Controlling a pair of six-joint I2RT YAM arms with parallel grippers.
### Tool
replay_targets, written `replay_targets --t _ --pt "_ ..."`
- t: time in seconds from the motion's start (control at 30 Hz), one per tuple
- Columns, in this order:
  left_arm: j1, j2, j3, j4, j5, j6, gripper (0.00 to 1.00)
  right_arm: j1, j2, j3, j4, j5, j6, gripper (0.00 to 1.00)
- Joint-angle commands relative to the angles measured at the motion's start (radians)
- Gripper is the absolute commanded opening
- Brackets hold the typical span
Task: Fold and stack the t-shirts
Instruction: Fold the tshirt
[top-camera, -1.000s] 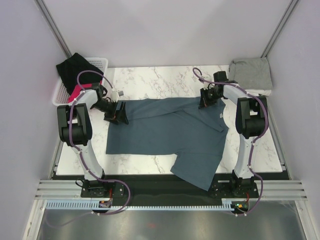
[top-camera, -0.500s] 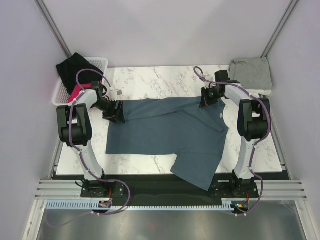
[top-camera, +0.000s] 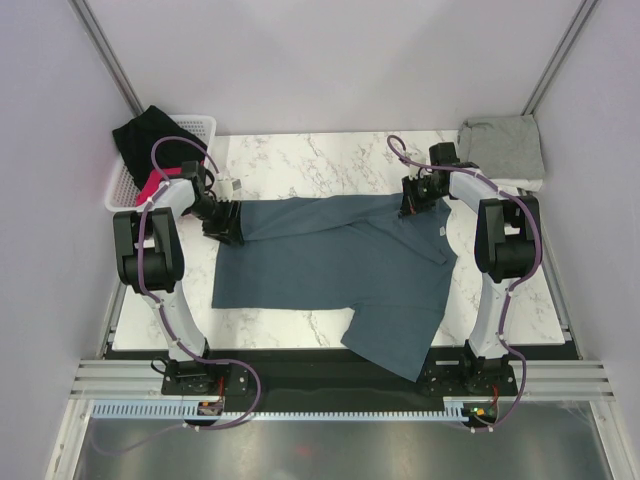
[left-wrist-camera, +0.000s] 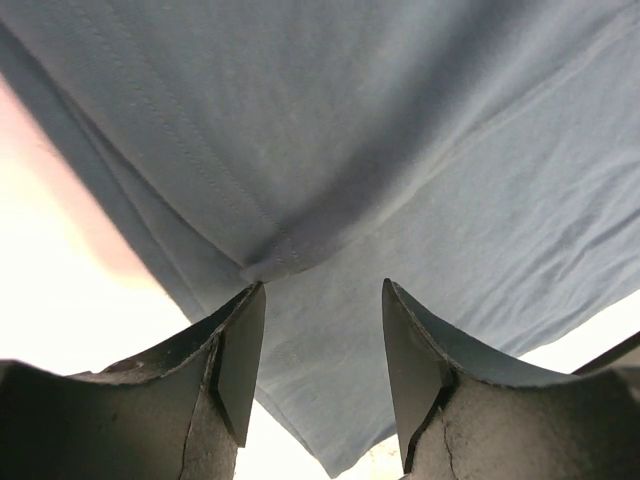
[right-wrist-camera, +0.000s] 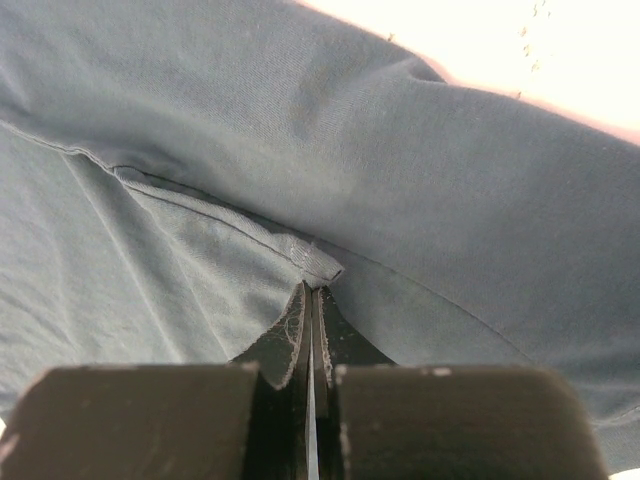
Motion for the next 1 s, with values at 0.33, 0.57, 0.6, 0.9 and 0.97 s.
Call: replay_targets --t 0.33,0.57,0.6,0.9,0.97 --pt "0.002 0.02 0.026 0.041 -0.036 -0.034 0.22 0.004 -0.062 -0.009 0.024 -0.016 -0.005 0.0" --pt "0.002 0.013 0.018 0.037 -0.036 -0.028 0.02 0.004 -0.063 -0.011 0.024 -0.016 -0.002 0.0" --pt "0.002 0.008 0.02 0.036 -0.042 -0.025 0.02 0.004 -0.065 -0.011 0.024 -0.016 -0.002 0.0" --pt "0.007 -0.08 0.057 0.039 -0.084 0.015 0.02 0.009 -0.164 -0.064 -0.002 -0.054 0.014 0.0" --pt "0.007 -0.081 0.061 0.037 -0.088 0.023 0.02 0.013 -0.19 -0.093 -0.002 -0.056 0.018 0.0"
